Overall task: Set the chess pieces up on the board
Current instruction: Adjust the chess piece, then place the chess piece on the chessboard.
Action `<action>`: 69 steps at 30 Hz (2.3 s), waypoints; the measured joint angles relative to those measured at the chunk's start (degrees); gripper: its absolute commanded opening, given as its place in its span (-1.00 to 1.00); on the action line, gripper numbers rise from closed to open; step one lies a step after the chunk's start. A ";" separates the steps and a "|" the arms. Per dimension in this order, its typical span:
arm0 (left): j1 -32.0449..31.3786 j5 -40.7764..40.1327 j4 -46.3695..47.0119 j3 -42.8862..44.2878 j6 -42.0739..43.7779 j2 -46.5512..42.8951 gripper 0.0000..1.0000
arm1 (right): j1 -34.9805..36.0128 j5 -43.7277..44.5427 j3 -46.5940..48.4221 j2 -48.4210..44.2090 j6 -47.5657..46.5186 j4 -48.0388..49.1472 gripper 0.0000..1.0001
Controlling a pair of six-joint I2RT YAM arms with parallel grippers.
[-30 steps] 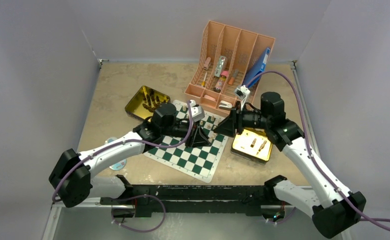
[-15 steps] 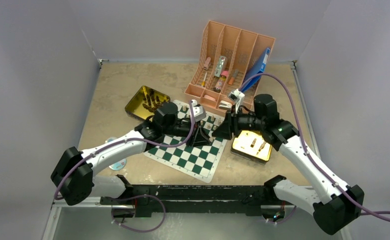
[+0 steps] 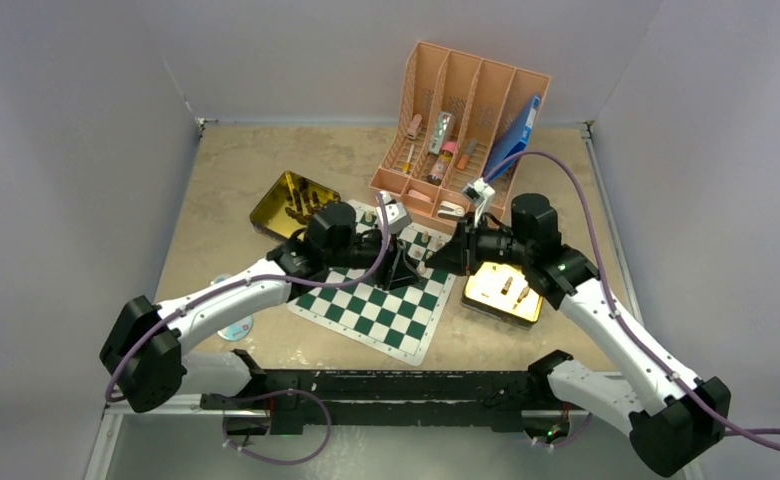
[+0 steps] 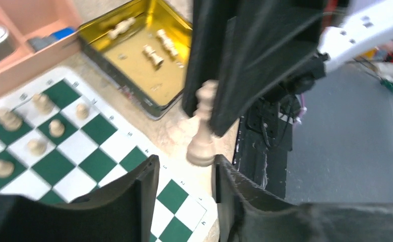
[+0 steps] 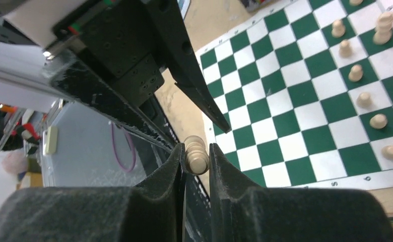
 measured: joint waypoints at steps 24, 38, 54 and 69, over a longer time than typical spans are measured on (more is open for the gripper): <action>13.14 -13.07 -21.18 -2.93 -4.44 -32.30 0.62 | 7.41 40.30 5.55 23.37 -0.28 14.97 -0.76; 13.14 -22.03 -30.14 -7.02 -0.46 -46.95 0.62 | 11.34 54.01 15.85 44.06 -5.60 19.23 -0.69; 13.14 -25.31 -30.84 -7.06 -0.31 -49.42 0.62 | 12.76 58.66 18.58 50.73 -5.79 15.80 -0.67; 13.14 -25.94 -30.88 -7.08 -0.31 -49.70 0.62 | 12.76 59.36 19.74 53.55 -5.20 15.17 -0.58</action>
